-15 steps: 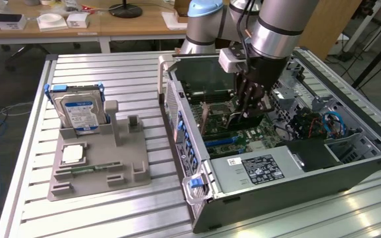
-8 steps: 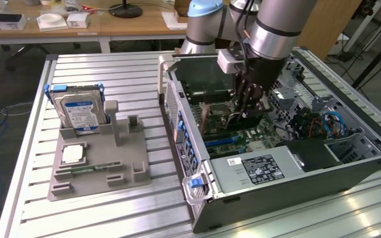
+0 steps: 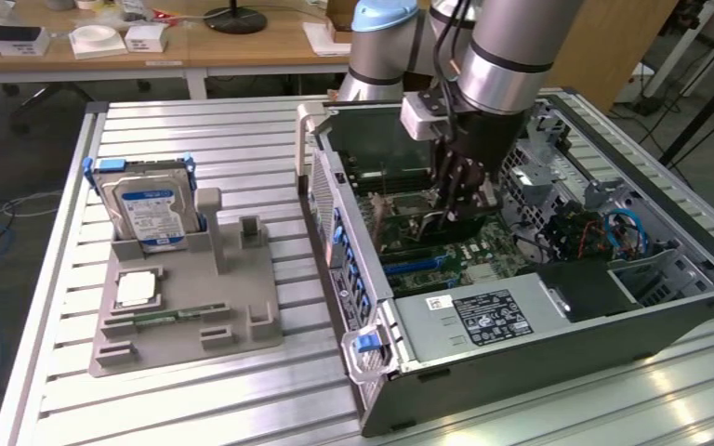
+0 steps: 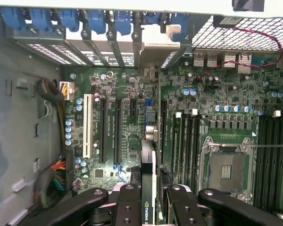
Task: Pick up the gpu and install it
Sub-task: 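Insert the gpu into the slot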
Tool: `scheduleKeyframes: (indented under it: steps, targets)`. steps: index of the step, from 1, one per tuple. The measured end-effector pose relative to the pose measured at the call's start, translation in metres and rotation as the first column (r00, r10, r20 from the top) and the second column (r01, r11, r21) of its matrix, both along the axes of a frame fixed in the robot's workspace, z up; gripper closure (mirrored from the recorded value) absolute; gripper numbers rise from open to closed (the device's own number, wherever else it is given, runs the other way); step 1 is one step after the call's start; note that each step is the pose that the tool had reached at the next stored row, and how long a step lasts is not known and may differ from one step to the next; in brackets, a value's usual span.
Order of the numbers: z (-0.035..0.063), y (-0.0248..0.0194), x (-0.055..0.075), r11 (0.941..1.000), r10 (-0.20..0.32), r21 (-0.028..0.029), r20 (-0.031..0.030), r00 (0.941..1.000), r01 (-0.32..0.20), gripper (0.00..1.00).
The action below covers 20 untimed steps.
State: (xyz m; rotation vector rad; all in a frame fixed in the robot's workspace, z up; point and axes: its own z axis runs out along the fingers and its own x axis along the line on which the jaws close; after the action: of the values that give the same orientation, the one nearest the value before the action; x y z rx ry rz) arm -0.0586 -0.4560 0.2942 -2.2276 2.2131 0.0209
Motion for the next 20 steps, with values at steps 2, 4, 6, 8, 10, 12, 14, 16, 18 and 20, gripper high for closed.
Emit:
scheduleKeyframes:
  steps: [2, 4, 6, 8, 10, 12, 14, 16, 18, 20]
  targets:
    - [-0.0023, 0.0000, -0.002, 1.0000, 0.000, -0.0001, 0.0004, 1.0000, 0.000, 0.74]
    - [-0.0049, 0.0000, -0.004, 1.0000, 0.000, 0.0000, 0.0010, 1.0000, 0.000, 0.74]
    - [-0.0066, 0.0000, -0.004, 1.0000, 0.000, -0.0001, 0.0013, 1.0000, 0.000, 0.74]
    - [-0.0065, 0.0000, -0.004, 1.0000, 0.000, -0.0003, 0.0013, 1.0000, 0.000, 0.74]
    - [-0.0074, 0.0000, -0.005, 1.0000, 0.000, 0.0002, 0.0015, 1.0000, 0.000, 0.74]
    - [-0.0082, 0.0000, -0.006, 1.0000, 0.000, -0.0002, 0.0014, 1.0000, 0.000, 0.74]
    - [-0.0089, 0.0000, -0.006, 1.0000, 0.000, -0.0001, 0.0015, 1.0000, 0.000, 0.74]
    - [-0.0107, 0.0000, -0.009, 1.0000, 0.000, -0.0006, 0.0015, 1.0000, 0.000, 0.74]
    - [-0.0112, 0.0000, -0.009, 1.0000, 0.000, -0.0089, 0.0014, 1.0000, 0.000, 0.74]
    - [-0.0115, -0.0001, -0.010, 0.9999, 0.000, -0.0106, 0.0014, 1.0000, 0.000, 0.74]
